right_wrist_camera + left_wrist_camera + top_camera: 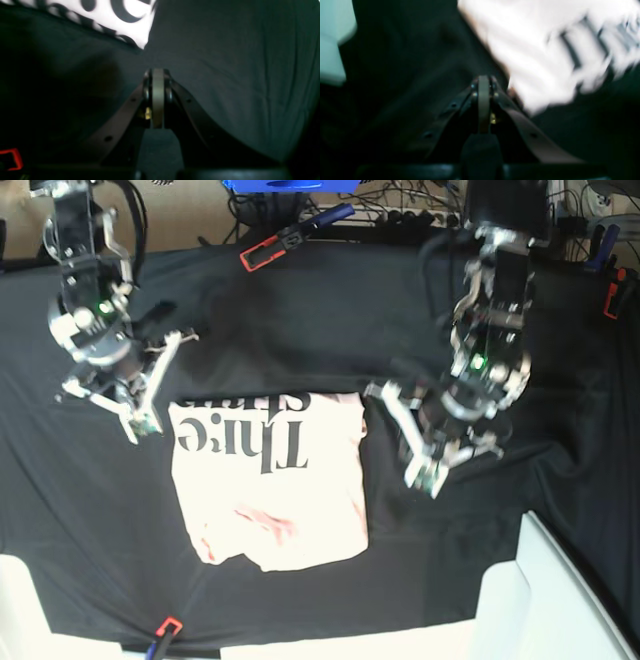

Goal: Fold the T-shirt properly

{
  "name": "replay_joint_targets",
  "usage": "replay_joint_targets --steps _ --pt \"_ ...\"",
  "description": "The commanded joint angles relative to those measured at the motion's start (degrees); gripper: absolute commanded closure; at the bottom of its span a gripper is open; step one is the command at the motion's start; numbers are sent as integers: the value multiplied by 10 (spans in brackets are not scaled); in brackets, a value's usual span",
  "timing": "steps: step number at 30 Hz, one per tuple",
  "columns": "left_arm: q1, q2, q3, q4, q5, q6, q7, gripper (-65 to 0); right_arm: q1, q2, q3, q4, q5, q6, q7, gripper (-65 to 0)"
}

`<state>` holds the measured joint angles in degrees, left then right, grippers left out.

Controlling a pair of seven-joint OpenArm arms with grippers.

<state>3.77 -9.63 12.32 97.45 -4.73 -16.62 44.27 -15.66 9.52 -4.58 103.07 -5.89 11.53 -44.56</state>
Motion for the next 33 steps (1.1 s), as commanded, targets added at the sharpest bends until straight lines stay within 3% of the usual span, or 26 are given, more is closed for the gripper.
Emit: replay_joint_targets --steps 1,5,10,15,18,24,33 --pt "0 -12 6 16 -1 2 -12 0 -5 8 22 19 -6 -6 21 0" --pt "52 -51 7 19 -1 2 -38 0 -52 10 68 31 -6 -5 79 0" --pt "125 -102 7 20 -1 2 -192 0 -81 11 91 19 -6 -1 118 0" --pt "179 -124 6 5 -2 2 -292 0 -100 6 145 21 -4 63 144 0" --pt "204 -137 6 -4 -2 3 -342 0 -122 5 170 22 -4 78 171 0" --pt "253 -137 -23 -3 6 4 -375 0 -176 5 204 22 -3 79 237 0" --pt "394 -85 -150 -5 161 4 -498 0 -263 -31 258 41 -5 79 300 0"
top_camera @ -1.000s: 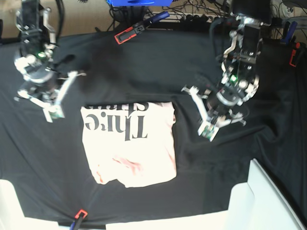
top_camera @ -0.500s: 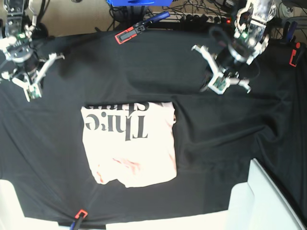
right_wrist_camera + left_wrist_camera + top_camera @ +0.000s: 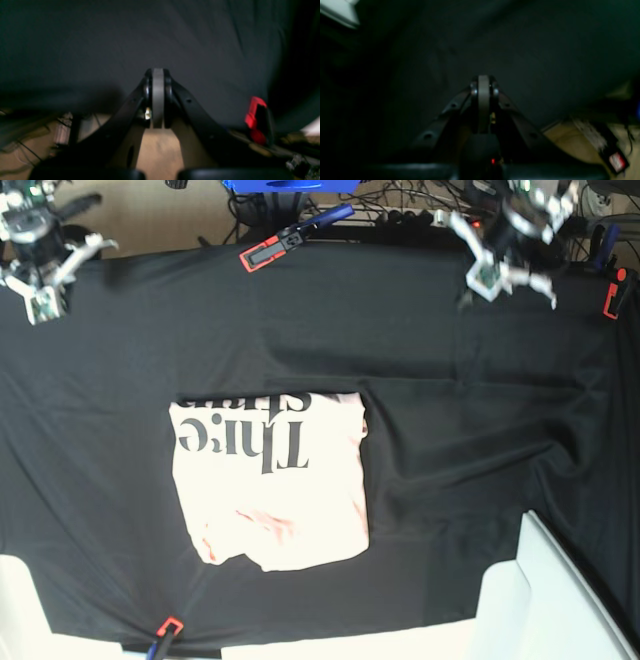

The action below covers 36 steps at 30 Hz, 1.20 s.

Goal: Fold the T-shirt properly

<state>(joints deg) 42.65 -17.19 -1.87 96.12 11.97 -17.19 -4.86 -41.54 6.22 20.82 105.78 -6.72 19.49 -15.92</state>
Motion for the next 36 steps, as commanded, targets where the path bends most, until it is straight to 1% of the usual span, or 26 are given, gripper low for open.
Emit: replay_joint_targets --steps 1,3,4,9,11,14,16,19,21,24,25,27,29,31,33,34,36 --pt "25 -6 -20 8 -1 10 -16 0 -19 2 4 17 3 0 14 0" --pt "58 -1 -33 8 -1 10 -26 0 -44 1 4 18 3 0 12 0" --pt "72 1 -34 8 -1 10 -24 0 -54 -6 4 18 3 0 6 0" --pt "143 15 -37 2 -1 10 6 0 -84 -42 23 14 3 0 -79 0" --pt "158 20 -36 -17 -1 10 5 0 -91 -51 28 8 3 0 -100 0" --pt "156 34 -34 -74 3 10 6 0 -97 -54 22 -24 3 0 -101 0" --pt "134 45 -34 -126 5 10 6 0 -84 -54 20 -78 3 0 -101 0" --pt "81 62 -33 -222 5 10 6 0 -20 -49 21 -205 2 0 -102 0" --pt "41 68 -33 -297 5 10 6 0 27 -28 21 -309 2 0 -101 0" --pt "-41 75 -33 -446 5 10 7 0 113 0 20 -511 2 0 -93 0" --pt "-70 75 -33 -503 5 10 7 0 138 10 20 -576 2 -1 -76 0" --pt "-132 76 -33 -628 2 10 7 0 188 27 9 -711 2 -4 -17 0" --pt "-194 79 -33 -744 1 10 3 0 223 41 -35 -812 2 -4 59 0" --pt "-247 88 -33 -827 5 10 1 0 247 46 -105 -890 2 -4 144 0" --pt "-277 96 -33 -854 5 10 2 0 266 45 -173 -940 2 -4 206 0" --pt "-285 100 -33 -854 5 10 5 0 274 44 -205 -962 3 -5 228 0" --pt "-300 111 -33 -855 6 10 6 0 294 42 -248 -995 4 -5 256 0"
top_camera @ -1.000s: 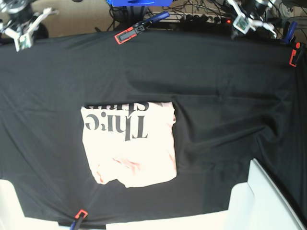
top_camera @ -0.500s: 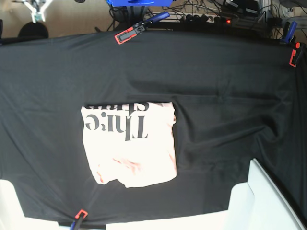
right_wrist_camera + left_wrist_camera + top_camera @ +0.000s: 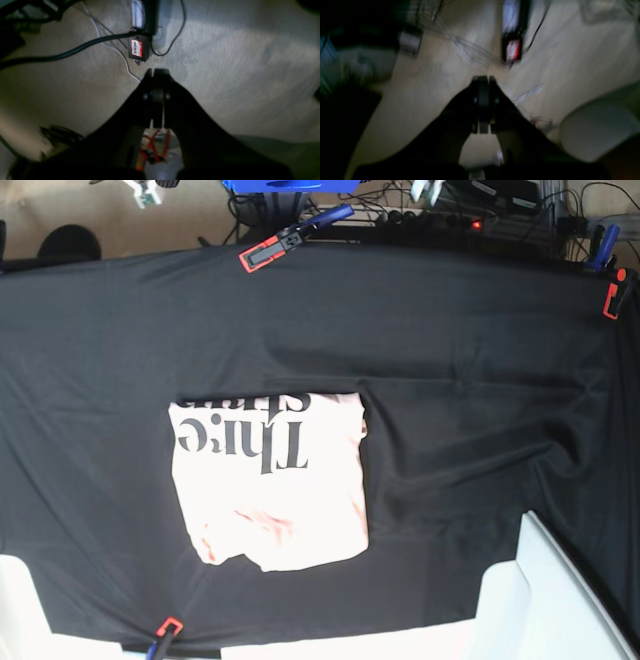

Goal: Fold the T-shirt properly

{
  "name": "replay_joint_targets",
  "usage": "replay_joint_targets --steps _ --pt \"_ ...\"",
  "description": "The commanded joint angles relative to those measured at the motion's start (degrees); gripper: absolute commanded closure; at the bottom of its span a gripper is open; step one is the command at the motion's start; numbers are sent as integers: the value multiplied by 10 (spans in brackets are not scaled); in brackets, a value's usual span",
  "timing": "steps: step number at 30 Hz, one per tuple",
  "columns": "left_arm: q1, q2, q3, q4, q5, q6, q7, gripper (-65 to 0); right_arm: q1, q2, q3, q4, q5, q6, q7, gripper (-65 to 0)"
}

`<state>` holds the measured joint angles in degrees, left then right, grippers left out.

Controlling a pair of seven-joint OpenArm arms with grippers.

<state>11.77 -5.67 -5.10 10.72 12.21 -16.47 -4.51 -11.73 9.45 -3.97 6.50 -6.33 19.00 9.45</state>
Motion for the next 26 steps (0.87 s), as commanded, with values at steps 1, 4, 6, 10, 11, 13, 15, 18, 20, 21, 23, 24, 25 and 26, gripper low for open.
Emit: replay_joint_targets --steps 1,4,6,10,11,13,15,18,20,21,23,24,25,26 --pt "1 0 0 -3 3 2 3 0 3 9 -8 -11 0 0 10 0" --pt "-11 4 0 -3 3 2 15 0 15 4 -9 -20 1 0 14 0" --pt "-12 8 0 0 3 2 19 0 19 3 -9 -20 1 0 12 0" --pt "-21 17 0 -1 3 2 18 0 20 3 -9 -22 1 0 12 0" --pt "-23 17 0 -2 3 2 18 0 20 3 -9 -22 1 0 12 0" --pt "-23 17 0 -2 2 2 18 0 19 3 -9 -22 1 0 12 -1" --pt "-25 18 0 -2 2 2 18 0 19 3 -9 -22 1 0 12 -1" --pt "-26 18 0 -2 2 2 18 0 19 3 -9 -22 1 0 12 -1" --pt "-26 18 0 -2 2 2 18 0 19 3 -9 -22 1 0 12 -1" --pt "-26 18 -1 -2 2 2 18 0 19 3 -9 -22 1 0 12 -1" --pt "-27 18 -2 -2 2 2 18 0 19 3 -9 -22 1 0 12 -1" --pt "-27 18 -1 -2 1 2 18 0 20 3 -9 -22 1 0 12 -1" --pt "-27 18 -1 -2 1 2 18 0 20 3 -9 -22 1 0 12 -1" --pt "-27 18 -1 -2 0 2 18 0 21 3 -9 -22 1 0 12 -1"
